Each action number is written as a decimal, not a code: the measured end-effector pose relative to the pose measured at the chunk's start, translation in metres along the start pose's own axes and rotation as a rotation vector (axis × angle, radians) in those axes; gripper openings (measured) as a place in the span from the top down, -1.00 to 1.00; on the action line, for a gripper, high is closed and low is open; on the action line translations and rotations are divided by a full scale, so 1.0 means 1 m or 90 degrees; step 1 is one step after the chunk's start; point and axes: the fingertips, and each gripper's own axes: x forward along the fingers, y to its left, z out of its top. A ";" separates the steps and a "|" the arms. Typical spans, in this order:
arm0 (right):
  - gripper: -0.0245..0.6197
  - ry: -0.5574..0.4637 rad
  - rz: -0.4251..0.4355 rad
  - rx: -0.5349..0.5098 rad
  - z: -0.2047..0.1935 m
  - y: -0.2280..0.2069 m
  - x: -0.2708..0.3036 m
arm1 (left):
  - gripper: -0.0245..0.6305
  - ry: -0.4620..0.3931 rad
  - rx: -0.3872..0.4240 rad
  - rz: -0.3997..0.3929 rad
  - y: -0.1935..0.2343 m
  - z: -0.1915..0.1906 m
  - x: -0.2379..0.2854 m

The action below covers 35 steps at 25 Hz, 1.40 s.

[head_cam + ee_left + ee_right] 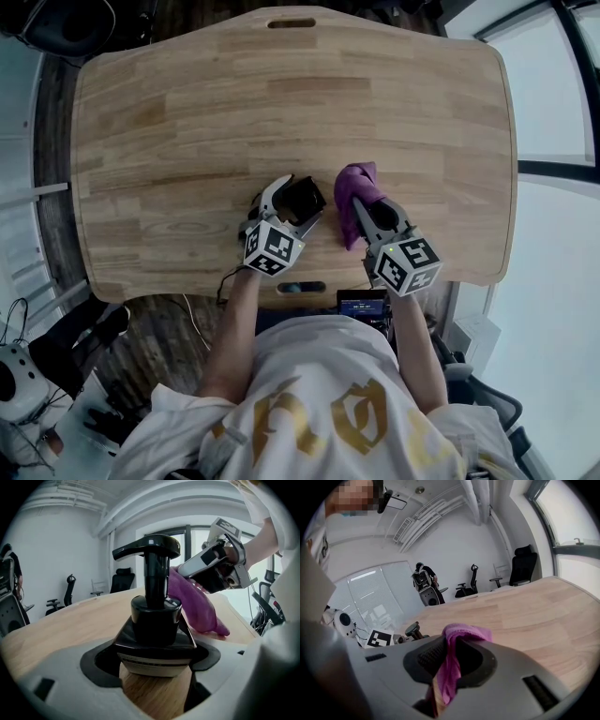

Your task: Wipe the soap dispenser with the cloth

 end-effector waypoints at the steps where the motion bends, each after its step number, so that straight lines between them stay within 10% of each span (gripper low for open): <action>1: 0.75 0.000 0.000 0.001 0.000 -0.001 0.000 | -0.18 0.002 0.002 0.001 0.000 0.000 0.001; 35: 0.75 -0.033 -0.004 0.000 0.017 0.009 -0.014 | -0.17 0.000 -0.016 -0.037 -0.008 0.006 -0.014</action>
